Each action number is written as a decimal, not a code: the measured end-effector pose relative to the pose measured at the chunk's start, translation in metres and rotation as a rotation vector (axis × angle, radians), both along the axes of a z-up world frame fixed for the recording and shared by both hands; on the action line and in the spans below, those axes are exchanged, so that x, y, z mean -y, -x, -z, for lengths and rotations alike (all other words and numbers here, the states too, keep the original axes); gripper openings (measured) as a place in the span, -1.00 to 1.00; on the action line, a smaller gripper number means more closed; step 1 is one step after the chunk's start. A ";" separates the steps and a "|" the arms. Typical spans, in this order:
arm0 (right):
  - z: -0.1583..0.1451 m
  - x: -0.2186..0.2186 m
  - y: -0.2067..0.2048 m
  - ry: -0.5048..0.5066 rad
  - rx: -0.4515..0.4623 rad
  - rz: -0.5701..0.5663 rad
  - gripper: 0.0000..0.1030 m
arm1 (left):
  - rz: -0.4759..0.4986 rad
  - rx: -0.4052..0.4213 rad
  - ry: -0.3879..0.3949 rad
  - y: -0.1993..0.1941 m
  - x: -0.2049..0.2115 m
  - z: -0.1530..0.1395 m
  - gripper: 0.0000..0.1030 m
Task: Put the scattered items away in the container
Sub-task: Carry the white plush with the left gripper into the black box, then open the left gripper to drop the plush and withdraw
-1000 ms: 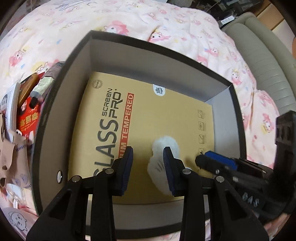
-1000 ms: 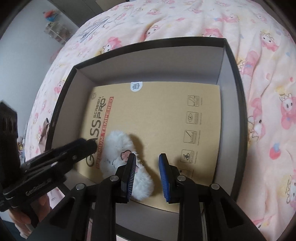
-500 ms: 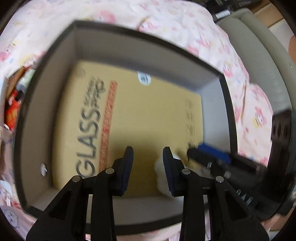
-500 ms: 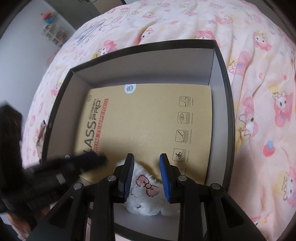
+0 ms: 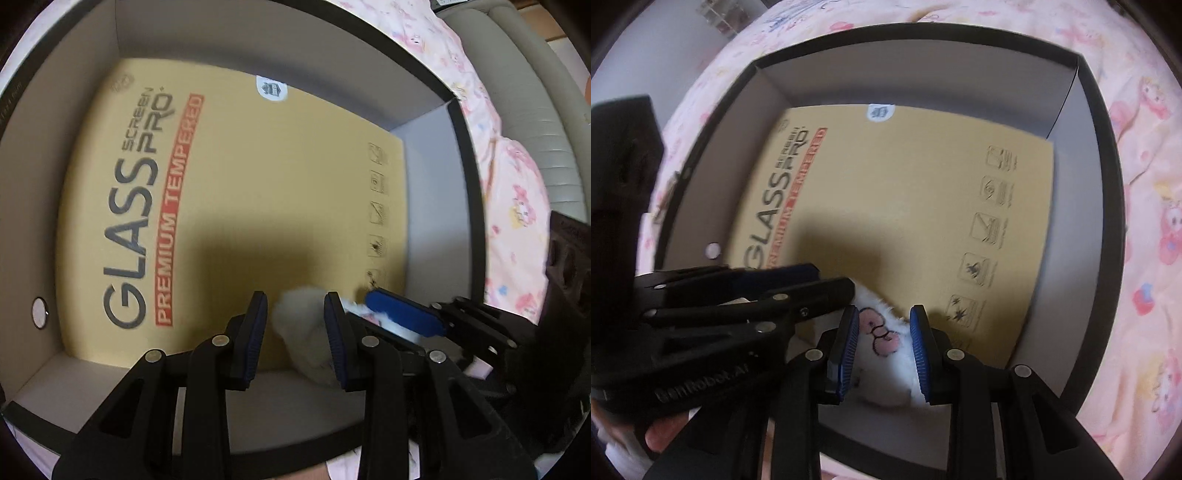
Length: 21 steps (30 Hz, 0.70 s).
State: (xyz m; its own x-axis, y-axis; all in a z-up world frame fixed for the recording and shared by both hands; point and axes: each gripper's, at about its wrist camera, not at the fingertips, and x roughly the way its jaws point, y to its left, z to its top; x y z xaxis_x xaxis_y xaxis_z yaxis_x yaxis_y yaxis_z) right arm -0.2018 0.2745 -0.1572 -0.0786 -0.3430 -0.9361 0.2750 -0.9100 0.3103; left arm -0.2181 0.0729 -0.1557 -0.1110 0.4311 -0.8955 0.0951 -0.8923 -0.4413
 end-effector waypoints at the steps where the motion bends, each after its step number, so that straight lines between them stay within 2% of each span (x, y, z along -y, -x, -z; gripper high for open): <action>1: -0.003 -0.004 0.000 0.019 -0.003 0.019 -0.51 | -0.010 -0.018 0.012 -0.001 0.004 -0.004 -0.40; 4: -0.020 -0.014 -0.005 0.023 -0.088 0.079 -0.52 | -0.023 -0.044 0.043 -0.003 0.009 -0.010 -0.41; 7: -0.033 -0.023 -0.006 0.000 -0.165 0.134 -0.51 | 0.010 -0.021 0.043 -0.003 -0.003 -0.004 -0.50; 10: -0.034 -0.029 0.001 -0.051 -0.184 0.178 -0.51 | 0.052 -0.022 0.067 -0.001 -0.021 0.000 -0.50; 15: -0.037 -0.036 0.006 -0.018 -0.181 0.197 -0.51 | 0.104 -0.016 0.058 -0.001 -0.037 0.000 -0.57; 18: -0.036 -0.035 0.006 -0.027 -0.183 0.183 -0.51 | 0.058 -0.031 0.019 -0.002 -0.020 -0.011 -0.56; 21: -0.036 -0.028 0.000 -0.041 -0.184 0.146 -0.51 | -0.022 -0.087 0.072 -0.005 0.008 -0.029 -0.55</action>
State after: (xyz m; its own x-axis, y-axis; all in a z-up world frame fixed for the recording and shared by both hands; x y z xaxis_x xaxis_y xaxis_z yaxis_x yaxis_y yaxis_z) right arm -0.2020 0.3025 -0.1215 -0.2953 -0.2771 -0.9143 0.1880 -0.9552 0.2287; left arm -0.2129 0.0645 -0.1263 -0.1980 0.3628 -0.9106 0.0791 -0.9200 -0.3837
